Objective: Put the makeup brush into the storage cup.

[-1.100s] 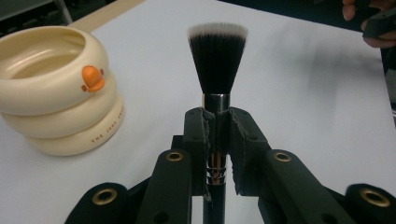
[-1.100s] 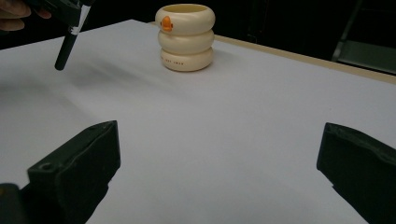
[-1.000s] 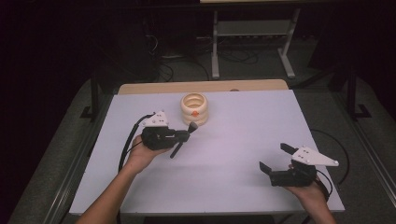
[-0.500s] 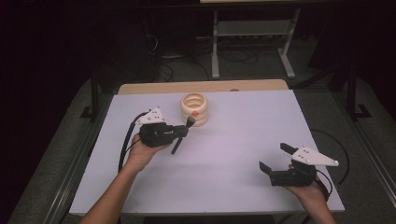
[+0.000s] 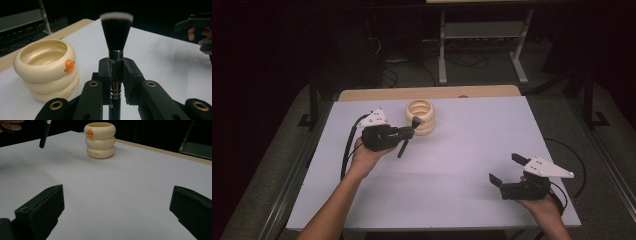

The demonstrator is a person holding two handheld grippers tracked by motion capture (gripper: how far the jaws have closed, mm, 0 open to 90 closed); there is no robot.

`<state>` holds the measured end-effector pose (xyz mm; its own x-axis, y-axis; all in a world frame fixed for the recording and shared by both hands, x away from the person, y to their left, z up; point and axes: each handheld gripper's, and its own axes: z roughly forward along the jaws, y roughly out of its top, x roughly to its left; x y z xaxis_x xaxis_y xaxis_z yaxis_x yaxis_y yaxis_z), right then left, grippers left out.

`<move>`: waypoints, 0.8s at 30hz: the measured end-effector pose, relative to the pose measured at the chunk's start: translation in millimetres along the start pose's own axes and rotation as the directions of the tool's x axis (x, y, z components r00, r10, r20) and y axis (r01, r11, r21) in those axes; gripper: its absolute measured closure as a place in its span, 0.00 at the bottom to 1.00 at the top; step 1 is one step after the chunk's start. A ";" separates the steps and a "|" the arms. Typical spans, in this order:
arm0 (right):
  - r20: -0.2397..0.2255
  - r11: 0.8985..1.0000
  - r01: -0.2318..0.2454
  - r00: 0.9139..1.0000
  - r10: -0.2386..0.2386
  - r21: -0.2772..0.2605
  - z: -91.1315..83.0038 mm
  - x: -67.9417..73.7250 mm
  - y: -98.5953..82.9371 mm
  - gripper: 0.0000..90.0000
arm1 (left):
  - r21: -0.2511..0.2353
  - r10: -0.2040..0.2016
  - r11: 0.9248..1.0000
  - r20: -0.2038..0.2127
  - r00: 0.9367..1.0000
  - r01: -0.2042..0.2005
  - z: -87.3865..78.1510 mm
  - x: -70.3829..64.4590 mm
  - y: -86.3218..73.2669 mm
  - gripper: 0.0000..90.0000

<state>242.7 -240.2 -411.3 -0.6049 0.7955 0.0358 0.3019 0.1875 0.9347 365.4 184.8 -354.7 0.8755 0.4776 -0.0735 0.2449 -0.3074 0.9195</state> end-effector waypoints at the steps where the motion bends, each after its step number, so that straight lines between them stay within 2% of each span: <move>1: 0.000 1.000 -0.001 1.000 0.001 0.000 -0.1 0.1 0.1 0.00 | -0.004 0.000 1.000 -0.001 1.000 0.000 0.6 0.2 0.8 0.87; 24: -0.001 1.000 -0.002 1.000 0.002 0.000 -1.2 0.0 0.4 0.00 | -0.049 -0.003 0.999 -0.015 1.000 0.002 14.4 12.9 15.0 0.87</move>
<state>241.9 -240.8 -410.5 -0.6052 0.7951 0.0383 0.3036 0.1860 0.9345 386.4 174.5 -347.5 0.8685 0.4907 -0.0705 0.2260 -0.2655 0.9373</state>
